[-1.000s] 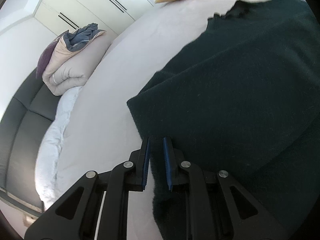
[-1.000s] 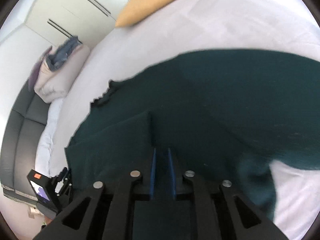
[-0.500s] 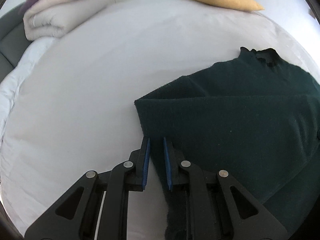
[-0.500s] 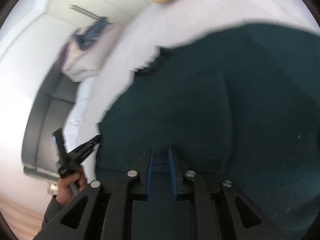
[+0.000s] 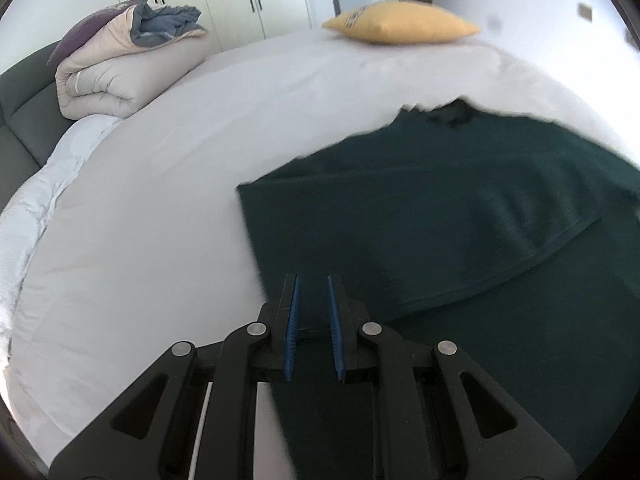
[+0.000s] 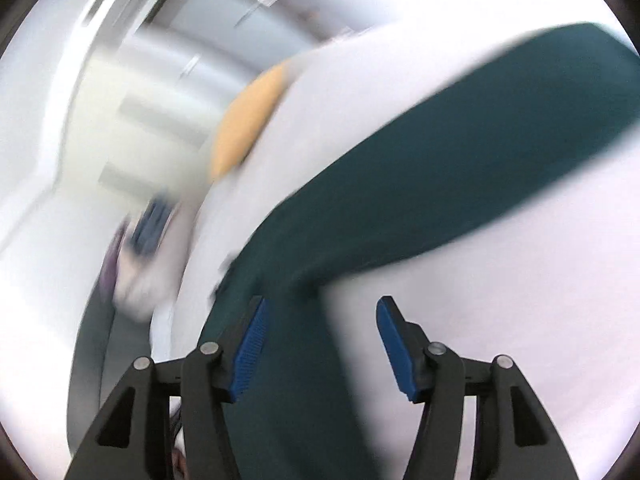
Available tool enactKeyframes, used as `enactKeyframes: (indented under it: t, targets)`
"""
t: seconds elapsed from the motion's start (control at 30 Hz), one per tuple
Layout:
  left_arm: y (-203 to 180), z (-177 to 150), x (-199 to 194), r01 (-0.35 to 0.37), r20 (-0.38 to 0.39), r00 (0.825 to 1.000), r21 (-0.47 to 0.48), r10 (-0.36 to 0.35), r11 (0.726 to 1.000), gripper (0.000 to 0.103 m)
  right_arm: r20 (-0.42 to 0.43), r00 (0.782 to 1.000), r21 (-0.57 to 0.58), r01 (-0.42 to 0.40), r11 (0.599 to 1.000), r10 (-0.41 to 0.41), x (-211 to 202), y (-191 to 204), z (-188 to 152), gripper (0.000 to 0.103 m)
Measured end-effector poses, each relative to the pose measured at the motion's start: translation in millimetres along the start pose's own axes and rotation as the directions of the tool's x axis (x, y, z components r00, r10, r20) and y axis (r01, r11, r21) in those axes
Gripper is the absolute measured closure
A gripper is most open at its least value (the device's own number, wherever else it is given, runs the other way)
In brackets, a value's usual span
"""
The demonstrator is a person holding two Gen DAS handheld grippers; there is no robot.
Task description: Fold small clothes
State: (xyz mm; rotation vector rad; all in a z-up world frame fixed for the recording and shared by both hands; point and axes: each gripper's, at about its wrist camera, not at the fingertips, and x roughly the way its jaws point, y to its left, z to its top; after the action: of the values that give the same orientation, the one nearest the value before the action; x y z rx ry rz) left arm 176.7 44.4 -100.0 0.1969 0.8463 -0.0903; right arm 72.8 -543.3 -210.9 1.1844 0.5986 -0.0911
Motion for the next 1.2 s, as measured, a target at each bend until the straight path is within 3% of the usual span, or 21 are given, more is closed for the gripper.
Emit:
enactKeyframes:
  t: [0.1, 0.33, 0.53, 0.63, 0.7, 0.77, 0.83, 1.0, 1.2]
  targets:
    - [-17.5, 10.2, -9.3, 0.085, 0.0, 0.996, -0.04, -0.085, 0.996, 0.089, 0.111, 0.993, 0.213, 0.004, 0.977, -0.029, -40.7, -56.4, 26.4, 0.043]
    - [-47.8, 14.6, -18.7, 0.171, -0.015, 0.985, -0.081, -0.173, 0.982, 0.089, 0.245, 0.969, 0.366, -0.086, 0.927, -0.006, -59.9, -95.1, 57.1, 0.043]
    - [-59.5, 20.7, -14.0, 0.218, -0.029, 0.974, -0.108, -0.223, 0.97, 0.089, 0.251, 0.967, 0.36, -0.067, 0.931, -0.027, -37.6, -84.6, 73.4, 0.043]
    - [-62.6, 21.8, -6.4, 0.24, -0.038, 0.968, -0.118, -0.246, 0.963, 0.089, 0.201, 0.979, 0.355, -0.107, 0.929, 0.036, -20.6, -73.1, 66.1, 0.043]
    - [-66.6, 20.6, -3.3, 0.253, -0.047, 0.965, -0.119, -0.26, 0.96, 0.089, 0.174, 0.984, 0.344, -0.096, 0.934, 0.036, -6.7, -66.6, 57.0, 0.043]
    - [-68.9, 19.3, -0.7, 0.259, -0.056, 0.962, -0.108, -0.266, 0.96, 0.089, 0.22, 0.975, 0.357, -0.093, 0.929, 0.014, -3.6, -69.9, 60.8, 0.045]
    - [-68.4, 19.2, 2.0, 0.264, -0.055, 0.961, -0.098, -0.27, 0.96, 0.089, 0.281, 0.959, 0.411, -0.147, 0.9, 0.028, -10.0, -82.4, 65.9, 0.046]
    - [-63.4, 18.3, 0.2, 0.273, -0.047, 0.959, -0.103, -0.279, 0.956, 0.089, 0.358, 0.934, 0.449, -0.18, 0.875, 0.008, -22.3, -101.3, 83.7, 0.059]
    - [-65.5, 18.2, 5.8, 0.307, -0.053, 0.947, -0.135, -0.316, 0.942, 0.089, 0.313, 0.947, 0.385, -0.051, 0.921, -0.078, -16.3, -82.4, 88.8, 0.075]
